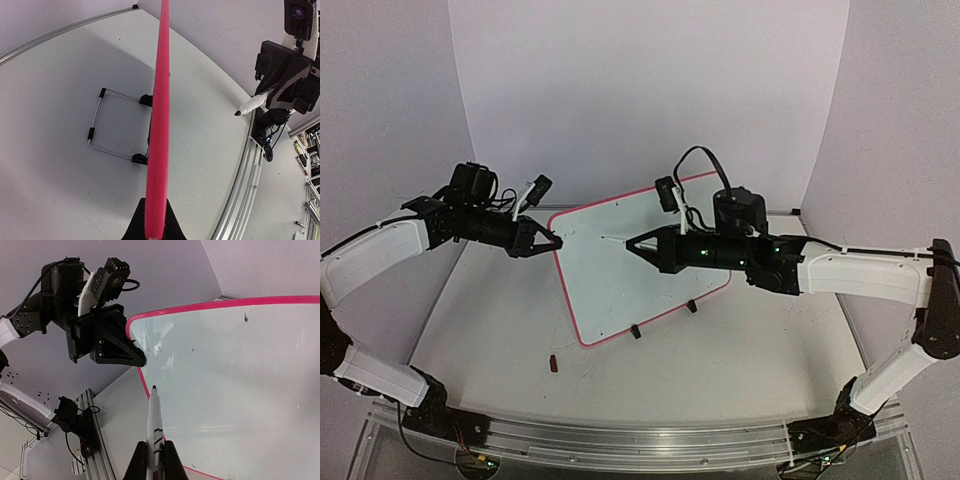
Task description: Write a sentence on the whiteboard
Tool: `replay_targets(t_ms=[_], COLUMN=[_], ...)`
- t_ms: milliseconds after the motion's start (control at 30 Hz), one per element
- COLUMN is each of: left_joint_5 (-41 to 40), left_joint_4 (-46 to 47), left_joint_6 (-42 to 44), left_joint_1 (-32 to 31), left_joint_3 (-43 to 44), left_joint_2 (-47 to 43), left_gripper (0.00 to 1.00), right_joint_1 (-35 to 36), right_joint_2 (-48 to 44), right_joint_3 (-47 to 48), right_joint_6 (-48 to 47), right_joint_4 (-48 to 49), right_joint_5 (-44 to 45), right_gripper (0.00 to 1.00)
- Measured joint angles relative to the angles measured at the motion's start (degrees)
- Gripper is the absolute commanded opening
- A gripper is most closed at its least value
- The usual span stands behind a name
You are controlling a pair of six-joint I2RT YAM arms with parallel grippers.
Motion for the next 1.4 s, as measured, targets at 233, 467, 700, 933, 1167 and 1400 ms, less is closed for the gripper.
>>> replay_targets(t_ms=[233,467,700,933,1167,1400], left_joint_5=[-0.13,-0.13,-0.19,-0.19,-0.11,0.13], left_joint_4=[-1.93,-2.41,-2.63,-2.67,-2.68,-2.88], left_joint_6=[1.41,2.37,2.98,3.01,3.06,3.06], left_joint_1=[0.02,0.04,0.04,0.04,0.04,0.18], left_joint_3=[-0.39,-0.39,-0.39,-0.39,-0.39,-0.39], left_joint_2=[-1.41,-1.41,-1.41,-1.41,-1.41,-1.41], left_gripper=[0.0,0.0,0.0,0.0,0.0,0.0], right_joint_1=[1.49,1.9,1.88,1.88,1.88,1.89], right_joint_2=[1.09,7.55,12.21,13.93,16.4,17.41], right_joint_3=[2.55,6.84,10.26,12.58,14.23,14.67], right_joint_6=[-0.61,-0.42,-0.35,-0.21,0.16,1.0], right_joint_4=[0.68,4.12,4.85,5.69,5.76,5.86], right_joint_5=[-0.26,-2.75,-4.82,-4.81,-4.47,-3.1], right_gripper=[0.0,0.0,0.0,0.0,0.0,0.0])
